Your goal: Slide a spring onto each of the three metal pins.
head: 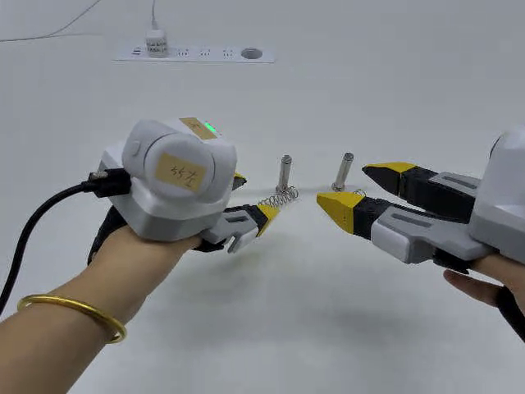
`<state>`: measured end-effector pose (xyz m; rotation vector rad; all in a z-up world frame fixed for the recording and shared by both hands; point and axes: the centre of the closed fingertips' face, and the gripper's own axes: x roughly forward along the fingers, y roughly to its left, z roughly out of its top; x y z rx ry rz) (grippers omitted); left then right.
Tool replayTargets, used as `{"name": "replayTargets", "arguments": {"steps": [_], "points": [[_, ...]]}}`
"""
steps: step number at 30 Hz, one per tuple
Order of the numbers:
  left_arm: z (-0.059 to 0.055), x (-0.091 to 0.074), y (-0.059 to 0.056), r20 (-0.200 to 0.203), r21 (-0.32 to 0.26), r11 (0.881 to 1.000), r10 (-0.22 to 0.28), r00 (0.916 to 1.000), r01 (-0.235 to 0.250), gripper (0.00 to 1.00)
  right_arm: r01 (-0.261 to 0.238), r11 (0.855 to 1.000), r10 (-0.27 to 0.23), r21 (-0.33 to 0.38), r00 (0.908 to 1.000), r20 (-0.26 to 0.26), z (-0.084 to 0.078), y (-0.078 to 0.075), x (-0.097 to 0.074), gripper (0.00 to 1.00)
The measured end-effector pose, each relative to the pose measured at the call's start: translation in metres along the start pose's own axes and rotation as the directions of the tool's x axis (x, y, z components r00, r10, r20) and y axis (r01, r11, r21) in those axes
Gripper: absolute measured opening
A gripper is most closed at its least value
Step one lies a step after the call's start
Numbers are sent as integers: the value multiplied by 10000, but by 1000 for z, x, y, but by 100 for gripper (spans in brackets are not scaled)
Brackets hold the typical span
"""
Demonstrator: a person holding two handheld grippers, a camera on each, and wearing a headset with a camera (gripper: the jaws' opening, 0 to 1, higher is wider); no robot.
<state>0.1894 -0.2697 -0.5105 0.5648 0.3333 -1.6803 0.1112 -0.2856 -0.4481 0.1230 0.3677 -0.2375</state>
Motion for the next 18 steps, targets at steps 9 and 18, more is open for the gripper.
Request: {"name": "replayTargets", "arguments": {"steps": [9, 18], "points": [[-6, 13, -3, -229, -8, 9998, -193, 9996, 192, 25, 143, 9997, -141, 200, 9998, -101, -6, -2, -2, 41], [-14, 22, -6, -458, -54, 9994, -351, 9983, 349, 21, 233, 9993, -231, 295, 9997, -66, -5, -3, -2, 41]]}}
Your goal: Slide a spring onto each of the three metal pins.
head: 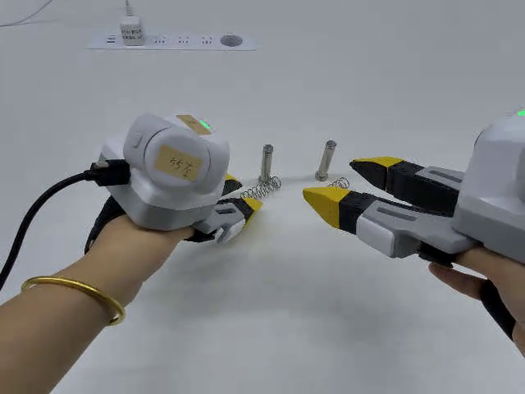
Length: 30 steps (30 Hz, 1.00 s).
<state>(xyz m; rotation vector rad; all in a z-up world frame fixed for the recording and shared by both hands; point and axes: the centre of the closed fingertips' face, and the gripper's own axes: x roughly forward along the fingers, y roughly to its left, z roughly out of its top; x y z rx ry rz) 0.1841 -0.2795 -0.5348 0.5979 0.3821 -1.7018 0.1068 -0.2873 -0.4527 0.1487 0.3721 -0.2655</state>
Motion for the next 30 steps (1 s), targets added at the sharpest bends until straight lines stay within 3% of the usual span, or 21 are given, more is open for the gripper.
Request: {"name": "replayTargets", "arguments": {"steps": [13, 24, 30], "points": [[-2, 2, -2, -60, -232, 9995, -216, 9997, 214, 12, 81, 9996, -79, 253, 9999, -71, -4, -2, 1, 41], [-4, -1, -12, -284, 273, 9980, -557, 9980, 565, 10, 140, 9987, -132, 500, 9998, -173, -7, -1, 1, 41], [-5, -5, -13, -310, 132, 9985, -534, 9981, 538, 10, 136, 9975, -127, 699, 9998, -141, -6, -1, 0, 41]]}}
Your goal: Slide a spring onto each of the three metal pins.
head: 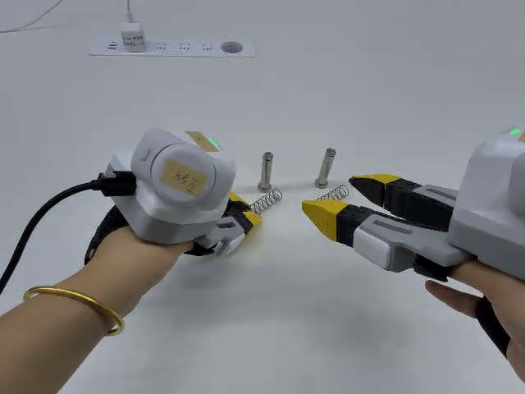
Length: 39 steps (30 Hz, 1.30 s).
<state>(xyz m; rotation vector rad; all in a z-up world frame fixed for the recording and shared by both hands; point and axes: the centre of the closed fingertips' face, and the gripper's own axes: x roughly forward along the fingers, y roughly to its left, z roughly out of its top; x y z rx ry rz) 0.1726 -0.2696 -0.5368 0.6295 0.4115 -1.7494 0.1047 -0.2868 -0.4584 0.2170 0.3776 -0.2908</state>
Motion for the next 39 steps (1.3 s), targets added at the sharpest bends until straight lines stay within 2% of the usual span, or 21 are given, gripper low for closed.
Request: {"name": "replayTargets", "arguments": {"steps": [3, 9, 14, 18, 23, 26, 30, 36, 39], "points": [[1, -5, 2, 117, -539, 9984, 163, 9998, -157, 10, -34, 9999, 33, 110, 9999, 122, 3, 1, 0, 41], [14, -21, -1, 908, -1416, 9899, 206, 9957, -76, 10, -248, 9988, 238, 421, 9994, 238, 9, 5, 2, 42], [22, -36, -6, 1443, -1818, 9833, 287, 9891, -20, 10, -525, 9936, 468, 999, 9972, 578, 19, 9, 4, 42], [26, -46, -12, 1698, -2176, 9756, 83, 9854, 292, 10, -739, 9889, 649, 1288, 9953, 723, 25, 12, 7, 42], [34, -60, -13, 2089, -2517, 9670, 156, 9778, 384, 10, -1101, 9789, 965, 1719, 9916, 856, 31, 18, 11, 41], [40, -68, -16, 2347, -2571, 9653, 170, 9719, 452, 10, -1332, 9644, 1129, 2286, 9886, 999, 34, 23, 13, 40], [46, -76, -19, 2694, -2753, 9600, 261, 9627, 510, 10, -1404, 9544, 1172, 2635, 9879, 1019, 35, 26, 16, 39], [51, -83, -26, 2980, -2690, 9618, 338, 9540, 499, 10, -1686, 9373, 1451, 3049, 9845, 983, 37, 34, 19, 33], [53, -86, -28, 3082, -2724, 9611, 415, 9504, 464, 10, -1984, 9177, 1727, 3442, 9795, 1040, 38, 40, 20, 30]]}}
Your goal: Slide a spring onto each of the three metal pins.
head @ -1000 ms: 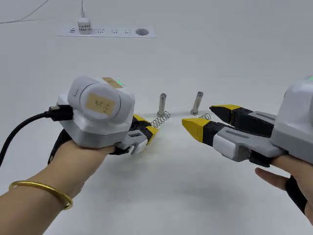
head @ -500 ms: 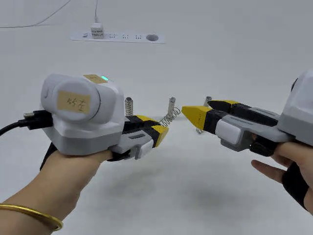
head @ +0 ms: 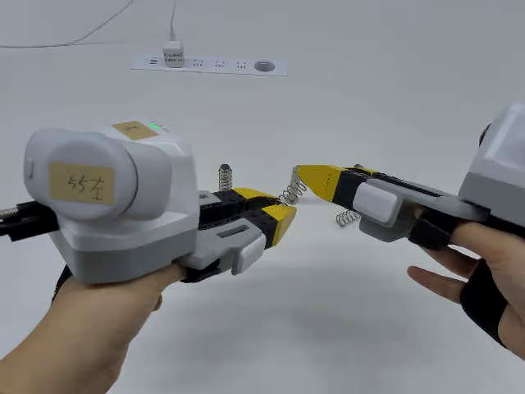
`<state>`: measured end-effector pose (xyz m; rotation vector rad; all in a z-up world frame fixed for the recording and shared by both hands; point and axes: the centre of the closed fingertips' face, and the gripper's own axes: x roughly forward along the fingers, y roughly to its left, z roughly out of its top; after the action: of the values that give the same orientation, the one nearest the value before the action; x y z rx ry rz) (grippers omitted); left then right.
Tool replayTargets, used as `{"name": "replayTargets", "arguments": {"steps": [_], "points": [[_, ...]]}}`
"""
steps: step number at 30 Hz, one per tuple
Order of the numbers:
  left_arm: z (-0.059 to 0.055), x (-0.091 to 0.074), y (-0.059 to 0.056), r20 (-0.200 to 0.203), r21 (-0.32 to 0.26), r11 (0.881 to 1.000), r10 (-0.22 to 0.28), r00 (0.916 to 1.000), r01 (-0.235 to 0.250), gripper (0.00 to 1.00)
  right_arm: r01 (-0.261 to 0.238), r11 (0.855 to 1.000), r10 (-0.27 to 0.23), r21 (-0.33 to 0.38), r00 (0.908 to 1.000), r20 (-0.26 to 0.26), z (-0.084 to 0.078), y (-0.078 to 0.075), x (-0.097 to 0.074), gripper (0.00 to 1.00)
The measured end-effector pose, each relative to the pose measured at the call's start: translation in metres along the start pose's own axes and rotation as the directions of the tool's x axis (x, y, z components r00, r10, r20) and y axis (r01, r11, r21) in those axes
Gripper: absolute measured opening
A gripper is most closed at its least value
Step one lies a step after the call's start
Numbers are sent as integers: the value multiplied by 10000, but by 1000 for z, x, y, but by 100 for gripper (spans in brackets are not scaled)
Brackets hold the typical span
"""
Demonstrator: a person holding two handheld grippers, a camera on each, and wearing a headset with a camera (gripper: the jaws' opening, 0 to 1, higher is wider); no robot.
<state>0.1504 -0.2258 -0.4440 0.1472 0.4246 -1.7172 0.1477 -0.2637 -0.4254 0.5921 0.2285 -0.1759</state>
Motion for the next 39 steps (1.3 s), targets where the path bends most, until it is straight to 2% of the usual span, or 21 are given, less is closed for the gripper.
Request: {"name": "replayTargets", "arguments": {"steps": [3, 5, 10, 18, 24, 25, 39], "points": [[2, -3, -1, 150, 110, 9999, 94, 9998, -96, 10, -149, 9987, 151, 487, 9999, -20, -2, 3, 1, 28], [6, -5, -3, 433, 64, 10000, 67, 9990, -70, 10, -237, 9976, 237, 650, 9997, 15, -3, 5, 1, 26], [11, -7, -3, 783, 99, 9999, 41, 9969, -49, 10, -440, 9922, 438, 1170, 9990, 46, -3, 9, 4, 22], [12, -8, -2, 977, 93, 9999, 30, 9952, -40, 10, -734, 9783, 734, 1936, 9973, 73, -2, 16, 9, 15], [12, -8, -1, 1005, 180, 9998, 72, 9949, -90, 10, -1136, 9540, 1108, 2773, 9935, 255, -2, 19, 9, 13], [11, -8, -1, 973, 208, 9997, 96, 9952, -117, 10, -1364, 9437, 1309, 3015, 9906, 384, -1, 22, 9, 12], [7, -5, 0, 761, 764, 9966, 266, 9967, -324, 11, -1369, 9642, 1333, 2273, 9906, 313, -1, 25, 9, 11]]}}
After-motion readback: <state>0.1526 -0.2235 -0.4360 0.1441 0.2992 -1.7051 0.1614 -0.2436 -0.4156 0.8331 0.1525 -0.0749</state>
